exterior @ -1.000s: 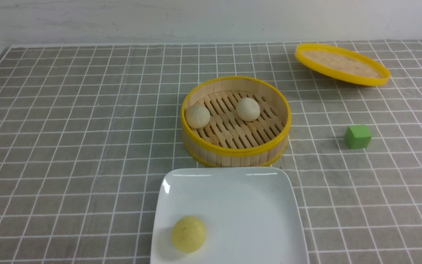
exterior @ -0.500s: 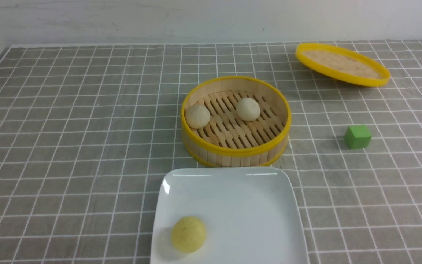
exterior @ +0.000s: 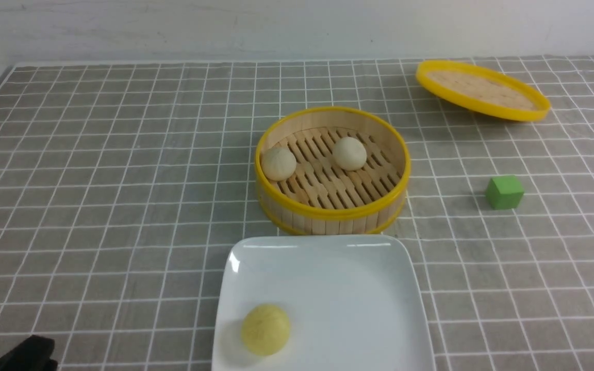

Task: Put the steamed buns into the plate on the grey tablecloth.
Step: 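Reach toward a bun in the bamboo steamer with the right gripper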

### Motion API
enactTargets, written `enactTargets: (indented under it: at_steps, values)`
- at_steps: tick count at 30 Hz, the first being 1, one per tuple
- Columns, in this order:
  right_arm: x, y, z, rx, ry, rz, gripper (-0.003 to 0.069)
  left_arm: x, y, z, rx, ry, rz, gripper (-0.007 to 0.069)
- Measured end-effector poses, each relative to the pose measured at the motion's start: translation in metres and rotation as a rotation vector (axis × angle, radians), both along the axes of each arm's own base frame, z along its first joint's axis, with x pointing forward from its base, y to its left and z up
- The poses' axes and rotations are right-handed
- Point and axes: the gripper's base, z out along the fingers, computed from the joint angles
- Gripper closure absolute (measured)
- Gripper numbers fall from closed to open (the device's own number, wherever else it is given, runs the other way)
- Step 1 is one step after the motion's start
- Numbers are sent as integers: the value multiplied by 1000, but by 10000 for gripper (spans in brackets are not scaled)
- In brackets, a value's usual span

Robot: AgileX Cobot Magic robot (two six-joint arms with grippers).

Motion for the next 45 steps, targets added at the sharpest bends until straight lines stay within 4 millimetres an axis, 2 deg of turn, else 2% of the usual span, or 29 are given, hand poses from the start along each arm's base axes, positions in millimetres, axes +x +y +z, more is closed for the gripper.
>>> enactTargets:
  at_steps: [3, 5, 6, 7, 8, 11, 13, 14, 16, 18, 20, 21, 23, 27, 28, 31, 34, 38, 42, 45]
  values:
    - [-2, -1, 38, -102, -121, 1, 510, -3, -1, 23, 153, -80, -31, 442]
    - [4, -1, 73, -266, -146, 25, 589, -9, -2, 56, 314, -174, -60, 509]
    - [3, -1, 77, -265, -159, 23, 596, -10, -3, 63, 328, -190, -61, 516]
    - [15, 2, 95, -393, -81, 82, 651, -11, -5, 88, 438, -196, -104, 573]
    - [23, 3, 103, -439, -30, 118, 662, -8, -8, 99, 496, -154, -155, 598]
    - [58, 10, 91, -531, 282, 284, 668, 9, -16, 105, 597, 100, -389, 622]
    - [77, 15, 78, -564, 434, 391, 668, 23, -19, 100, 628, 264, -529, 622]
    - [94, 20, 68, -586, 520, 498, 668, 36, -21, 94, 666, 390, -667, 622]
    - [106, 23, 66, -591, 532, 554, 666, 44, -21, 91, 684, 431, -723, 622]
    - [138, 34, 70, -582, 491, 662, 655, 63, -21, 87, 711, 470, -792, 622]
    - [165, 41, 79, -563, 429, 702, 638, 72, -21, 86, 711, 464, -794, 622]
    - [167, 41, 77, -558, 431, 707, 638, 72, -21, 87, 713, 463, -792, 622]
    - [202, 51, 87, -535, 366, 733, 596, 79, -20, 86, 715, 457, -776, 622]
    - [241, 81, 88, -560, 330, 815, 502, 81, -19, 87, 721, 446, -761, 611]
    - [243, 83, 88, -561, 328, 820, 496, 81, -19, 87, 721, 445, -761, 611]
    - [274, 114, 86, -615, 302, 888, 379, 82, -19, 88, 725, 438, -750, 592]
    - [305, 134, 89, -672, 285, 891, 299, 83, -18, 88, 727, 432, -742, 563]
    - [339, 149, 82, -800, 292, 869, 251, 83, -18, 88, 729, 431, -739, 506]
    - [363, 163, 72, -924, 250, 829, 244, 85, -17, 89, 738, 421, -722, 435]
    - [379, 174, 56, -979, 208, 781, 244, 86, -17, 89, 742, 412, -709, 384]
